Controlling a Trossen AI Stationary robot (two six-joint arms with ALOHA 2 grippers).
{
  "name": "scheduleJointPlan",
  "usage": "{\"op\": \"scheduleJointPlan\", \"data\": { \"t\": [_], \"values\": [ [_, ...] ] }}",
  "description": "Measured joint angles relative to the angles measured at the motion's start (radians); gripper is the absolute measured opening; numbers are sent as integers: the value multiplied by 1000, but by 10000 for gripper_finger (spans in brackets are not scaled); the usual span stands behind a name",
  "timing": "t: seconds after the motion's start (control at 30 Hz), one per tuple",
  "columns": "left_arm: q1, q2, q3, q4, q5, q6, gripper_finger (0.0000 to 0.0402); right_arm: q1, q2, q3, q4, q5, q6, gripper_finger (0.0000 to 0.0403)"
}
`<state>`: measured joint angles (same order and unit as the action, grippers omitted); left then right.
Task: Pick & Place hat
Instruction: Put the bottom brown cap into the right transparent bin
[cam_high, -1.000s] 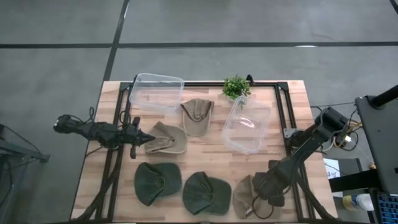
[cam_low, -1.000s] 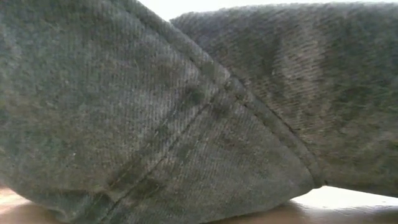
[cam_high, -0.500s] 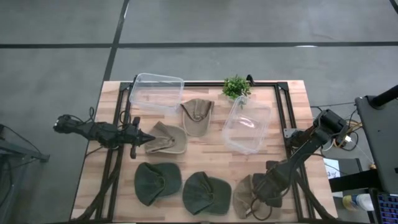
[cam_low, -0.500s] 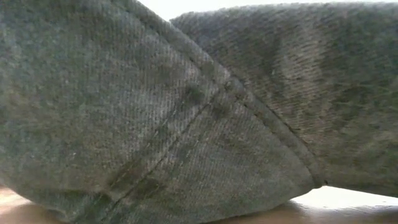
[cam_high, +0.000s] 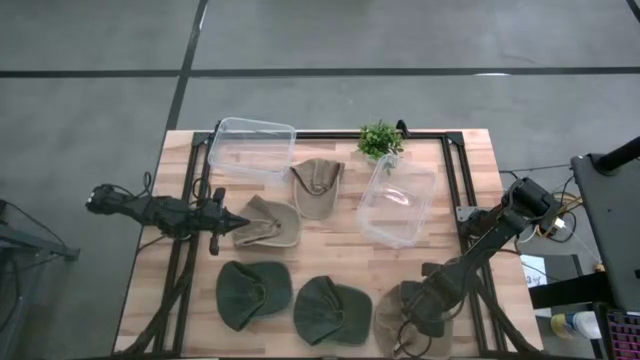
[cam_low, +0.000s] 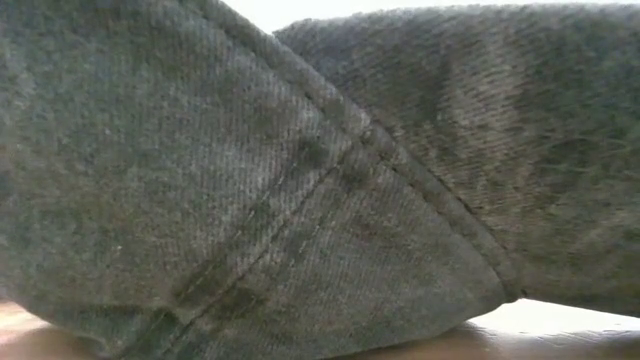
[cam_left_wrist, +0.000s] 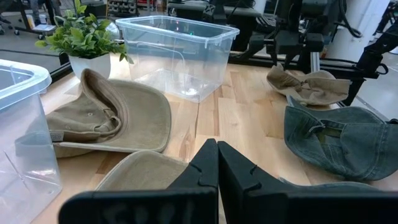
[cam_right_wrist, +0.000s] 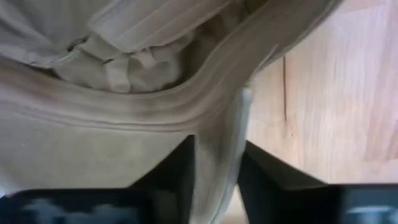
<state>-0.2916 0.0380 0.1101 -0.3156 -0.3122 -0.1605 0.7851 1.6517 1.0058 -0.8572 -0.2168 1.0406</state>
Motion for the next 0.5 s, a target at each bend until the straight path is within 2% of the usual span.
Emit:
{"op": "scheduleJointPlan", "data": {
  "t": [0.07, 0.1, 0.3, 0.5],
  "values": [
    [0, 0, 0, 0, 0, 0, 0, 0, 2, 0, 4, -2, 0, 32],
    [0, 0, 0, 0, 0, 0, 0, 0, 1, 2, 6, -5, 1, 23],
    [0, 0, 0, 0, 0, 0, 0, 1, -18, 26, -3, -4, 26, 13],
    [0, 0, 0, 0, 0, 0, 0, 0, -58, 142, -110, 52, 25, 11]
  ]
}}
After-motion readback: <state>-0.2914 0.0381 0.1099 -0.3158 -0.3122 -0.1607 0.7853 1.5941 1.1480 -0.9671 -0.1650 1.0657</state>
